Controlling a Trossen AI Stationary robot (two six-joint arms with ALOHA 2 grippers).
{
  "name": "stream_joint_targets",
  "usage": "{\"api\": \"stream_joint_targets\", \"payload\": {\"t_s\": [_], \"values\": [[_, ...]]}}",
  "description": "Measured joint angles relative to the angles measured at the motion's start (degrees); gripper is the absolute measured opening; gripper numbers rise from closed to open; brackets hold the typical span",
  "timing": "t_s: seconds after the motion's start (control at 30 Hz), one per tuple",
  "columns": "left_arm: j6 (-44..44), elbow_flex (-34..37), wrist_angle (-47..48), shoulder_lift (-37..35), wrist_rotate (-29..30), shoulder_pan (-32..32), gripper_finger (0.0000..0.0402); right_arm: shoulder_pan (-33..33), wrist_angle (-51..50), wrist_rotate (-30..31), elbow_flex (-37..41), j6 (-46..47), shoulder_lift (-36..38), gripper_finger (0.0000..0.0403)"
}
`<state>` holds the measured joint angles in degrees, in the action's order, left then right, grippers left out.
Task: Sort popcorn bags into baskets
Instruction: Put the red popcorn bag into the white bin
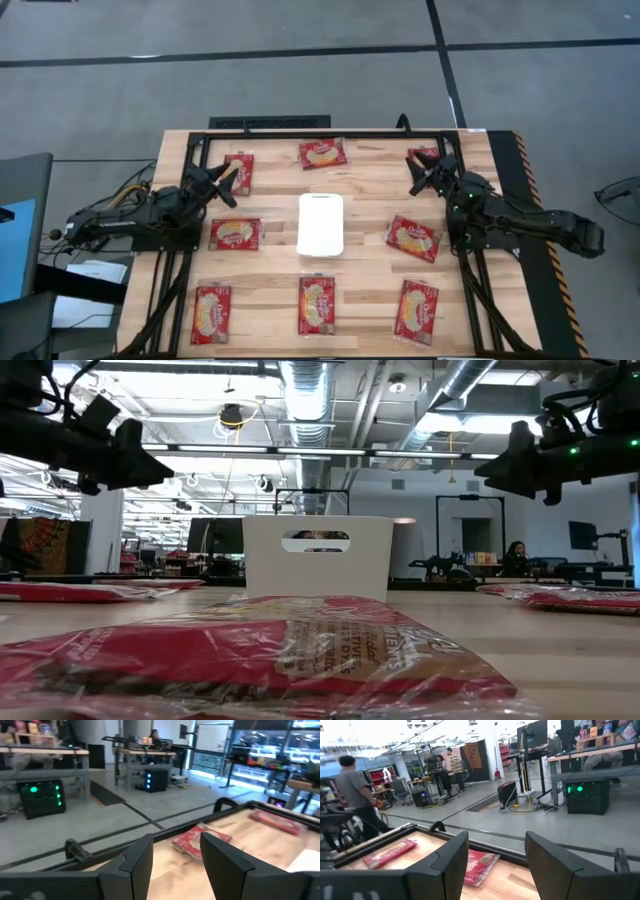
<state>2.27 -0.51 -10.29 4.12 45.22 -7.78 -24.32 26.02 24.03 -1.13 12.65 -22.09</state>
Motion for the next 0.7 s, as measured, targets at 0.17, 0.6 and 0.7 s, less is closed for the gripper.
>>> {"api": "stream_joint_targets", "payload": {"t_s": [0.17,0.6,0.7], "values": [[-0.6,0.0,0.0,0.5,-6.1,-6.3,0.0154,-2.9,-2.7,-0.2,-3.4,5.2,-3.8,0.0203],[-0.5,0.1,-0.8,2.4,-7.2,-17.2,0.0154,-16.1,-44.5,-1.2,-25.8,18.9,-25.3,0.0197],[0.5,0.1,-1.2,2.4,-3.8,-17.4,0.0154,-18.8,-52.4,-3.2,-29.3,22.6,-29.7,0.0205]]}}
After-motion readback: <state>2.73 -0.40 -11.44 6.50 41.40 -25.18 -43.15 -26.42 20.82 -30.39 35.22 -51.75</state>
